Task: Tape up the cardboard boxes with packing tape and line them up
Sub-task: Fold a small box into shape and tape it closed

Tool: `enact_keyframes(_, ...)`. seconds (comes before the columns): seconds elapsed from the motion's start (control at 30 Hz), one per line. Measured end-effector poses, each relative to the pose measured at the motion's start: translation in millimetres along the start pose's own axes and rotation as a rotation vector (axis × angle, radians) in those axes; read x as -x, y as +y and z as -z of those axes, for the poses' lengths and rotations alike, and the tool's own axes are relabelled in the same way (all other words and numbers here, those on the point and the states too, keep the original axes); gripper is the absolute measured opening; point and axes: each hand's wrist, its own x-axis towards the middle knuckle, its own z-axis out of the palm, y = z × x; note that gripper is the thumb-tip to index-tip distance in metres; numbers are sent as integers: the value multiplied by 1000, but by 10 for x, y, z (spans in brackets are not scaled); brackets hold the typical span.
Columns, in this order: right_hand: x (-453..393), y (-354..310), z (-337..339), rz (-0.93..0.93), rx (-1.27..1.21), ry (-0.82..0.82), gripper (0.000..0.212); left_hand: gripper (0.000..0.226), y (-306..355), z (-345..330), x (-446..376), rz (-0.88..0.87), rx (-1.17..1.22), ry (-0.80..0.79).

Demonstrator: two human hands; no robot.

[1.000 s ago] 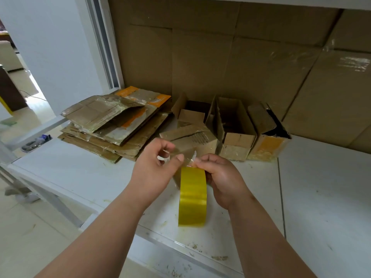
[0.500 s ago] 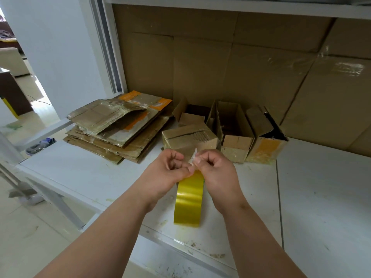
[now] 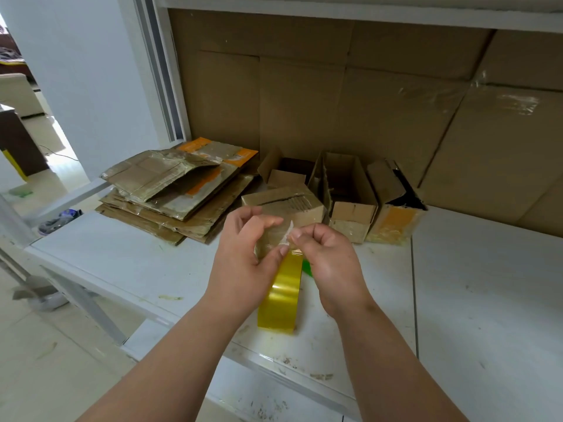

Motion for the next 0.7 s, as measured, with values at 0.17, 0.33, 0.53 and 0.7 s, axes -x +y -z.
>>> enact_keyframes(0.17, 71, -45, 37, 67, 93, -13, 20, 16, 14, -9, 25, 68, -15, -27)
enact_keyframes(0.33, 96, -31, 80, 242, 445, 19, 21, 7, 63, -14, 63, 109, -37, -7)
enact_keyframes(0.53, 106, 22, 82, 593, 889, 334, 31, 8, 107, -55, 37, 29, -91, -30)
enact_keyframes(0.7, 116, 4, 190, 320, 847, 178, 62, 12, 133, -36, 52, 165, -79, -11)
